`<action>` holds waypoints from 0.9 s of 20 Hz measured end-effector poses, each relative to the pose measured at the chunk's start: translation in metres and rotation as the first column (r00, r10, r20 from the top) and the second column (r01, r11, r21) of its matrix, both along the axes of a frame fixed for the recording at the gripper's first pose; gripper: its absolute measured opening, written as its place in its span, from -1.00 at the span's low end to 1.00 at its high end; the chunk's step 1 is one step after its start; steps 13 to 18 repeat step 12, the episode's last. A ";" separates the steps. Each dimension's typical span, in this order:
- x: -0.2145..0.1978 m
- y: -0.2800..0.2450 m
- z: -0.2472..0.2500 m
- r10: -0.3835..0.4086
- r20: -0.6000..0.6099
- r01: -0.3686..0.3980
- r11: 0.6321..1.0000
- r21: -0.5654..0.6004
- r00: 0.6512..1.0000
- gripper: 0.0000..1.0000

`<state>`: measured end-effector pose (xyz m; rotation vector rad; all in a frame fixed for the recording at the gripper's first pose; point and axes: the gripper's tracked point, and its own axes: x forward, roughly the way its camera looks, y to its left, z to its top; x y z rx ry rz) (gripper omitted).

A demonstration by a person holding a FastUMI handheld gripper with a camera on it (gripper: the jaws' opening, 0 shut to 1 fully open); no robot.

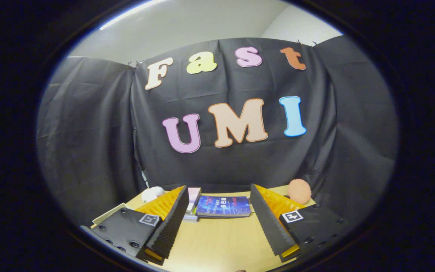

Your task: Open the storage box then place both shoes into the box .Put the left shoe in first, then the right shoe, with the right side of both shoes facing outward in a uniform manner.

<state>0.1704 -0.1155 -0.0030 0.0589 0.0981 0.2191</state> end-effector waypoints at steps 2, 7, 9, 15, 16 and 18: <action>0.000 -0.017 0.001 -0.002 0.006 0.002 1.000 -0.003 1.000 1.00; -0.003 -0.042 0.007 0.017 0.024 -0.016 1.000 -0.015 1.000 1.00; -0.001 -0.052 0.006 0.016 0.023 -0.016 1.000 -0.017 1.000 1.00; -0.002 -0.061 0.005 0.027 0.015 -0.027 1.000 0.000 1.000 1.00; -0.002 -0.061 0.005 0.027 0.015 -0.027 1.000 0.000 1.000 1.00; -0.002 -0.061 0.005 0.027 0.015 -0.027 1.000 0.000 1.000 1.00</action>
